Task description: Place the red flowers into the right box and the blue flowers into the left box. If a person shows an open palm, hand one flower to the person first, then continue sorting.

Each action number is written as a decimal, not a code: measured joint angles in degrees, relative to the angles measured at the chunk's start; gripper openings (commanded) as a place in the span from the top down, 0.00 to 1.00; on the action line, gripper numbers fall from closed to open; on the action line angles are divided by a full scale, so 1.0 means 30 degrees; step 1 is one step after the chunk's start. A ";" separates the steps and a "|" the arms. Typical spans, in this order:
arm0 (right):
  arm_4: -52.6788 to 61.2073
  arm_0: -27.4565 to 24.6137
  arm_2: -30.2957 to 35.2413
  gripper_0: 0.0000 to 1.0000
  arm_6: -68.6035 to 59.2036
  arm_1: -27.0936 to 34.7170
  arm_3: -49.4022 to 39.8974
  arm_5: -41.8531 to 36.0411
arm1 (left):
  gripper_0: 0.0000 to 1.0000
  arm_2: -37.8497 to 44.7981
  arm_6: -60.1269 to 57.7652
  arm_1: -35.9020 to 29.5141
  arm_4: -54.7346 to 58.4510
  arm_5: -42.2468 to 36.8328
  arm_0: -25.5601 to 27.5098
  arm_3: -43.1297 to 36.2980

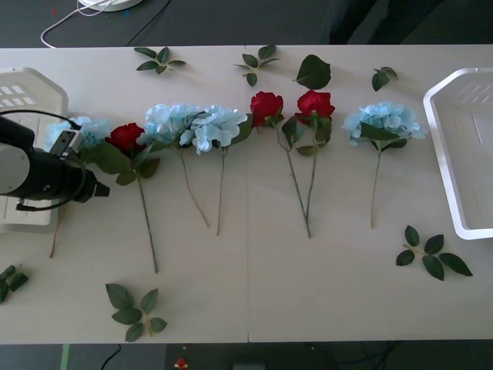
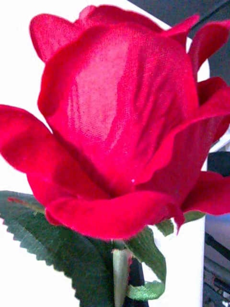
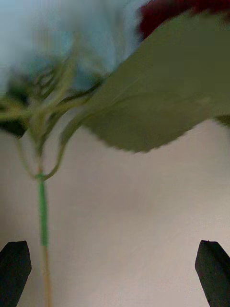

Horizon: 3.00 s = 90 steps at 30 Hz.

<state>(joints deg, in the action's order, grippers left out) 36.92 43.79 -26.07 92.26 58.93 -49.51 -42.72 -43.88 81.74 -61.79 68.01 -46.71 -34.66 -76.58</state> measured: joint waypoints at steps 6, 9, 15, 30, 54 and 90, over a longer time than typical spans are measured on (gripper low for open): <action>-0.0003 -0.0002 -0.0002 0.00 -0.0008 -0.0036 0.0021 0.1063 | 0.00 -0.0246 0.1108 0.0012 -0.0188 0.0640 0.0000 0.0621; -0.0003 -0.0002 -0.0047 0.00 -0.0010 -0.0038 0.0022 0.1591 | 0.00 -0.0683 0.1156 0.0012 -0.0242 0.1425 0.0000 0.0898; 0.2048 -0.0002 -0.0157 0.00 -0.0040 -0.0033 0.0010 0.1708 | 0.00 -0.1024 0.1156 0.0013 -0.0385 0.1591 0.0000 0.1225; 0.9722 -0.4367 0.1537 0.00 -0.0529 0.2520 -0.8582 -0.1268 | 0.00 -0.1028 0.1157 0.0025 -0.1276 0.1768 0.0000 0.2556; 0.4282 -0.5575 0.0960 0.00 -1.0677 -0.1798 -1.1927 -0.2747 | 0.72 -0.1032 0.1157 0.0034 -0.1388 0.2868 0.0720 0.1519; -0.1826 0.0041 -0.5402 1.00 -1.6341 -0.6705 -0.4302 -0.0569 | 1.00 0.0031 0.1157 0.0070 -0.2417 0.4343 0.1207 0.0412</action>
<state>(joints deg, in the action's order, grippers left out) 31.44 43.91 -42.27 43.24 38.81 -62.42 -44.42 -43.78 85.21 -61.58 60.76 -33.69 -31.04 -75.34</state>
